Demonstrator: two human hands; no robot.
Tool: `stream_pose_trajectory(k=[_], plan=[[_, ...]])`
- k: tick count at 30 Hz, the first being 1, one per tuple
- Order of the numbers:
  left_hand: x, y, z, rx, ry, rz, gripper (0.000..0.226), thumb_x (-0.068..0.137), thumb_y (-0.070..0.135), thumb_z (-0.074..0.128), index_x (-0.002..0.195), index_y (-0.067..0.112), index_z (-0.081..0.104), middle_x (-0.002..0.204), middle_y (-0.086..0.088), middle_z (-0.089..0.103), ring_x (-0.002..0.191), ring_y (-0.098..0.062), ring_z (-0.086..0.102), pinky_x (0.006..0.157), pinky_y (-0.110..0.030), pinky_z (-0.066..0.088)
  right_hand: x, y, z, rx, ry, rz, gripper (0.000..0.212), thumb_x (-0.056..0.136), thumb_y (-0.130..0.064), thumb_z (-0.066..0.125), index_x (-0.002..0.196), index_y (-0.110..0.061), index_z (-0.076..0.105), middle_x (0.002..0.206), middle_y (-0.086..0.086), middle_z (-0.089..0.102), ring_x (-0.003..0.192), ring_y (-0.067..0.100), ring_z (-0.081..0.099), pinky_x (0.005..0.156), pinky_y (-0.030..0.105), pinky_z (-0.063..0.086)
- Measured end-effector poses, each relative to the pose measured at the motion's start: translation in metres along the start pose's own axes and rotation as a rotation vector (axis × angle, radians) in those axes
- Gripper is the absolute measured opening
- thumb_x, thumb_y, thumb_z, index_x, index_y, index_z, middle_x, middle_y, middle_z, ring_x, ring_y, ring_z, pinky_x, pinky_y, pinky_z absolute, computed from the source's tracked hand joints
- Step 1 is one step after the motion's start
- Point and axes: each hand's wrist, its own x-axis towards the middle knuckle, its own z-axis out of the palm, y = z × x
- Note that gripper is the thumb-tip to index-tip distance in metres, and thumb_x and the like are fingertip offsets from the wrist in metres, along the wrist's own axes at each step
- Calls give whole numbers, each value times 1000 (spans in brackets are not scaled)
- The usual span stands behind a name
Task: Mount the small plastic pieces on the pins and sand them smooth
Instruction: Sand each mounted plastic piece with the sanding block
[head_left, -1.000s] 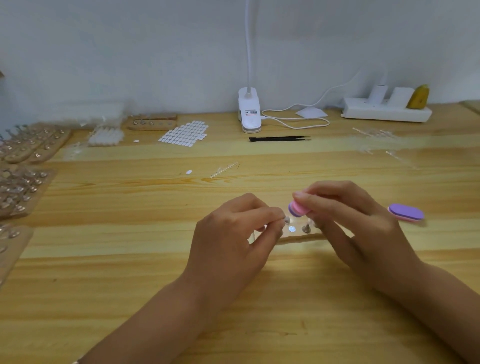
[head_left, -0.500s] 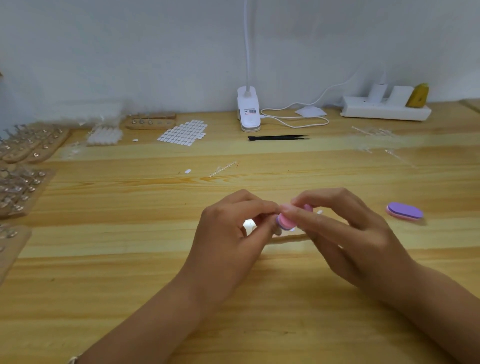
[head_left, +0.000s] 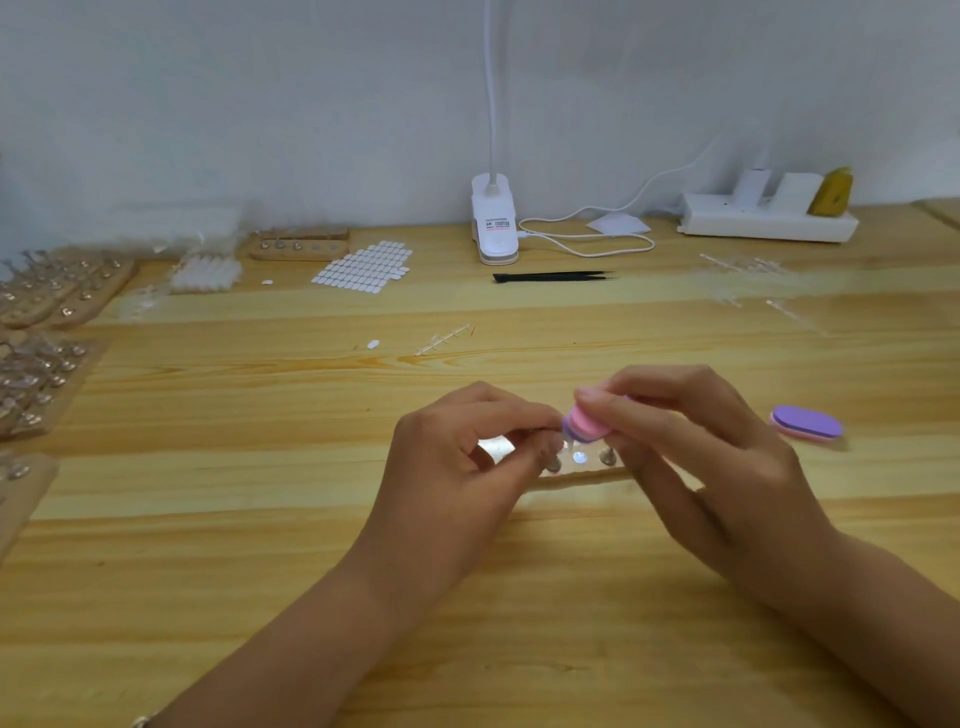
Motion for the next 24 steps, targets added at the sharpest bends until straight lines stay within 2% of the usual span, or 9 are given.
stream_pose_trajectory(k=[3,7,11,13,17,21,24], plan=[[0,0,-2,10,13,3,16,83,9,76,92,22,79,82,11,72,78,-10,69,55,-28,51,-2,-3,3,-10,-30,-24,32,96,0,58,128,-1,63,113,13,64,101,24,64,87,31,50],[1,0,0,-23,51,-10,20,80,4,77,86,23,79,83,12,71,76,-8,69,52,-27,52,2,4,1,-32,29,106,30,98,-6,57,127,-6,64,111,10,64,97,26,65,84,36,53],[1,0,1,-72,27,-6,22,80,3,77,85,24,78,84,10,69,72,-7,68,51,-16,47,-1,-4,3,42,2,-4,33,96,-1,59,129,-6,60,113,12,64,102,23,64,88,32,52],[1,0,1,-53,14,-15,21,80,4,77,84,26,77,84,10,69,74,-8,68,51,-20,49,-1,-2,4,5,-29,-21,32,95,0,59,127,-4,63,113,13,64,101,24,64,88,29,50],[1,1,2,-55,11,-38,22,79,2,77,81,24,76,83,10,68,73,-6,67,51,-22,50,1,3,1,-22,24,61,30,96,-3,58,125,-1,65,112,11,63,99,27,66,86,32,52],[1,3,1,-54,13,-17,20,80,4,77,83,24,77,82,11,68,75,-6,67,51,-25,51,-2,-4,5,45,-21,-60,31,96,1,59,127,-4,61,113,11,63,102,23,63,89,30,50],[1,4,0,-57,8,-29,23,80,0,76,81,22,76,82,11,68,73,-3,67,51,-22,51,0,4,1,6,17,26,30,96,-1,61,125,-6,62,112,8,62,100,23,64,88,29,52]])
